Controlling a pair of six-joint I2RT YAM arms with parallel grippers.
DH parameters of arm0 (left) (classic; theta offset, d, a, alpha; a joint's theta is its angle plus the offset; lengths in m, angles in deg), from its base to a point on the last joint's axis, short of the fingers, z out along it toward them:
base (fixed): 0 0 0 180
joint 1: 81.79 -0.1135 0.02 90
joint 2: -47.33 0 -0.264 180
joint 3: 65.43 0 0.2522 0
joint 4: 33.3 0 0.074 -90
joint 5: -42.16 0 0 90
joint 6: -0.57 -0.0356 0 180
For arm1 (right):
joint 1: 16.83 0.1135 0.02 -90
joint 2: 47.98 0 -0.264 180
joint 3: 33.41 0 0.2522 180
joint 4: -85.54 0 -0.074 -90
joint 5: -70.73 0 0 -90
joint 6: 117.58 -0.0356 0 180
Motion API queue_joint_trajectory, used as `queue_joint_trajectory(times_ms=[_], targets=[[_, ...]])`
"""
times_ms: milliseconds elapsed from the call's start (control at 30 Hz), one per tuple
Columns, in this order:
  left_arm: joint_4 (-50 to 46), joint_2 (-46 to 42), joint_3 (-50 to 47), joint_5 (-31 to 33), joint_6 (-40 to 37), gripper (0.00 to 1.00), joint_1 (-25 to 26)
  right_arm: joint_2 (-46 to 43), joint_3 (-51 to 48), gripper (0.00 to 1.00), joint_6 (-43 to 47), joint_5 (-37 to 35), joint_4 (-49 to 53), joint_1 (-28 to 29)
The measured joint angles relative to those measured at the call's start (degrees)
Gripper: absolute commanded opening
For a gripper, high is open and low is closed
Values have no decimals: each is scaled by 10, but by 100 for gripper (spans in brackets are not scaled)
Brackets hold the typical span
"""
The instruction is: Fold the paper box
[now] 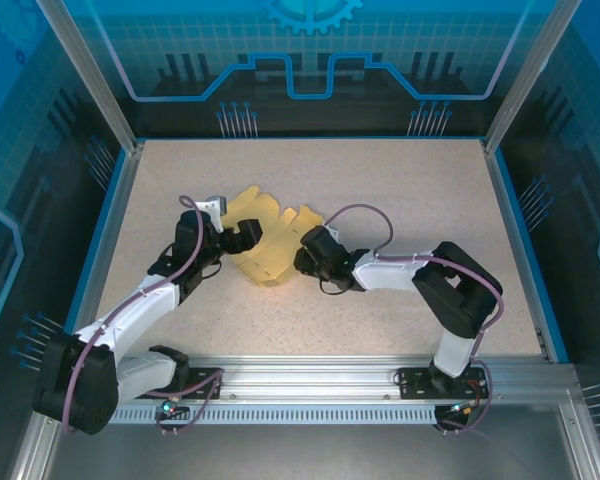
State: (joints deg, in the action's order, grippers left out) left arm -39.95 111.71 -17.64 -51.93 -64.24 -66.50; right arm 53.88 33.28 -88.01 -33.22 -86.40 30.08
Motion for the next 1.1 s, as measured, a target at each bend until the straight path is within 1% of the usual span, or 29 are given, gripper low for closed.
queue_joint_trajectory(times_ms=[133,267,333,400,533,633,700,767,800,900,967,1100], targets=[[0,0,0,0,0,91,0,6,0,26,-9,-6,-23,-5],[0,0,0,0,0,91,0,20,0,19,-17,-8,-47,-10],[0,0,0,0,0,91,0,27,0,12,-20,-10,-59,-12],[0,-2,0,2,0,91,0,28,0,8,-19,-14,-66,-17],[0,-12,0,5,4,90,0,22,0,3,7,-12,-85,-32],[1,-22,0,11,4,90,0,-5,0,0,64,1,-84,-54],[5,-26,2,13,3,90,0,-36,0,0,114,22,-82,-76],[7,-26,12,11,-10,89,0,-72,2,0,168,58,-75,-105],[9,-26,20,6,-21,86,0,-89,7,0,196,82,-68,-123],[16,-26,53,-19,-83,85,0,-124,48,0,288,163,-30,-182],[23,-26,78,-40,-133,85,0,-139,81,0,349,207,3,-210],[26,-24,125,-90,-236,85,2,-164,140,0,469,282,85,-234]])
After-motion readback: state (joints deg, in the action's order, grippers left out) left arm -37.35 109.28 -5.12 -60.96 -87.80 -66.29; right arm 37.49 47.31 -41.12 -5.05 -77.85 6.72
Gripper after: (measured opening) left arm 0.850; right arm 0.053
